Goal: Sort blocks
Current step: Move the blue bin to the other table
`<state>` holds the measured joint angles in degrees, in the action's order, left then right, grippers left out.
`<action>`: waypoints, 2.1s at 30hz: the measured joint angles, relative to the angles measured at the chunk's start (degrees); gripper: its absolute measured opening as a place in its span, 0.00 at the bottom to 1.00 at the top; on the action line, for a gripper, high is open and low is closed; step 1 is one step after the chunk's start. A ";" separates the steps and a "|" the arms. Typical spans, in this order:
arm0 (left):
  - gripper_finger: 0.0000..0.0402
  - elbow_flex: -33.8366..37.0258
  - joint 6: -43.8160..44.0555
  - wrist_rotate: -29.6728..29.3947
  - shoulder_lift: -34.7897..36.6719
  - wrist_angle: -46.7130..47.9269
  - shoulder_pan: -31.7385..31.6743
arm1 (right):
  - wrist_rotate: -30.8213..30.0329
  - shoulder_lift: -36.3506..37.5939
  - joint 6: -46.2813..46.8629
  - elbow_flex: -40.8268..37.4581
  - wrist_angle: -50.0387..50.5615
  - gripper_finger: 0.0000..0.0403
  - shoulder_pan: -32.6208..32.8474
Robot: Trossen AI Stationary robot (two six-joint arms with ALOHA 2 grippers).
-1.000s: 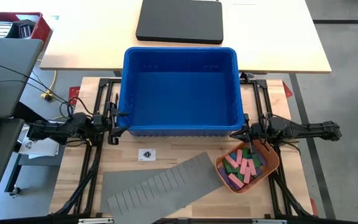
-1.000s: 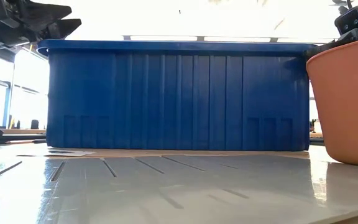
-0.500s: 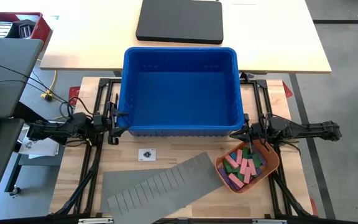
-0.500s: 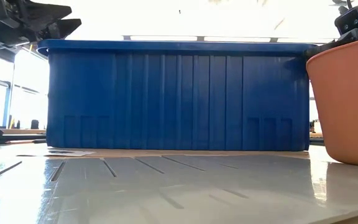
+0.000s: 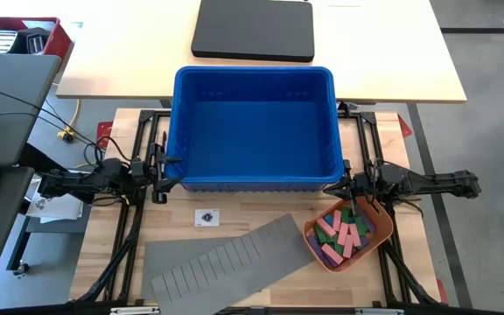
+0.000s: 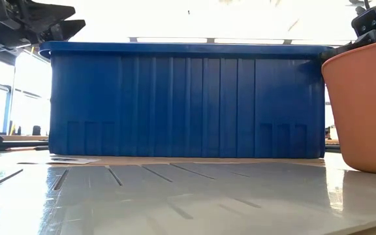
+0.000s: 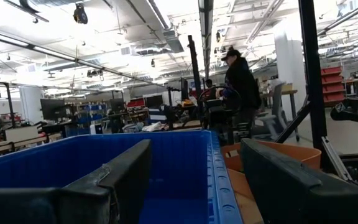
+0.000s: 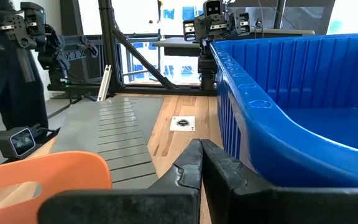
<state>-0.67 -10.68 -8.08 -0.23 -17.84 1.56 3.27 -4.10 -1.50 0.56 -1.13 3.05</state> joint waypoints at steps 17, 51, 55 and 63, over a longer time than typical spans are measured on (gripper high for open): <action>0.59 0.00 0.00 -0.02 -0.02 -0.03 -0.01 | -0.88 -0.04 -1.28 0.00 -0.58 0.00 -0.11; 0.59 -13.38 13.05 -32.41 -13.26 -34.31 -0.20 | -48.60 -39.95 22.94 63.29 -2.39 0.00 -1.06; 0.59 -13.35 13.05 -32.41 -14.08 -33.50 -0.20 | -56.13 -44.97 18.31 70.98 -0.82 0.00 -1.86; 0.59 -13.35 13.04 -32.41 -14.05 -30.99 -0.20 | -57.92 -53.24 17.82 84.73 18.07 0.00 -3.60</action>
<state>-14.02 2.36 -40.49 -14.28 -48.83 1.37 -54.66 -57.34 16.33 85.29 16.94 -0.55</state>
